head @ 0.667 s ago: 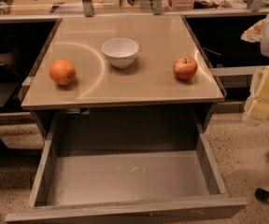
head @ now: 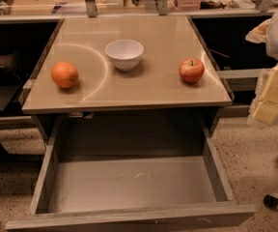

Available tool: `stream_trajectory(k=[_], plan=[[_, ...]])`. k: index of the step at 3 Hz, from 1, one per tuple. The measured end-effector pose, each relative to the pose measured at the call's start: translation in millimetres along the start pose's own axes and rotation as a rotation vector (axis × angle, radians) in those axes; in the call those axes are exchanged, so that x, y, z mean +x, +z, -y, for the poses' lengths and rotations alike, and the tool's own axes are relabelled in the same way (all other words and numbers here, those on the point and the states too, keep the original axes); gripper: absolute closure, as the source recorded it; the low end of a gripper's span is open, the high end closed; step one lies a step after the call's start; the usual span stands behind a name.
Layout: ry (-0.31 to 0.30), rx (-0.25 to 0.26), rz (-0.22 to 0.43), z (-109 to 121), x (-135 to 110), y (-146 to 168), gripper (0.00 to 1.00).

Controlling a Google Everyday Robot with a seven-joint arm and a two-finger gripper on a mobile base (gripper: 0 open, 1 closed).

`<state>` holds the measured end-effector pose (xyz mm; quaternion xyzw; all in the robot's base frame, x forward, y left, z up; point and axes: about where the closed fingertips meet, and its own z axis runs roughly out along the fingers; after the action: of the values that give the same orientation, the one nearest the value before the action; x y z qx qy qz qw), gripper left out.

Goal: Place orange into top drawer

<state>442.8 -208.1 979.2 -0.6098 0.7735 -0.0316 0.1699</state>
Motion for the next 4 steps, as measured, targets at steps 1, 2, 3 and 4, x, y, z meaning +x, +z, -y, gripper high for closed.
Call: stream_trajectory(k=[1, 2, 3, 4], plan=[[-0.078, -0.059, 0.046, -1, -31, 21, 0.00], [-0.188, -0.099, 0.055, -13, -66, 36, 0.00], [-0.193, -0.100, 0.057, -14, -68, 36, 0.00], [-0.184, -0.086, 0.120, -11, -85, 53, 0.00]])
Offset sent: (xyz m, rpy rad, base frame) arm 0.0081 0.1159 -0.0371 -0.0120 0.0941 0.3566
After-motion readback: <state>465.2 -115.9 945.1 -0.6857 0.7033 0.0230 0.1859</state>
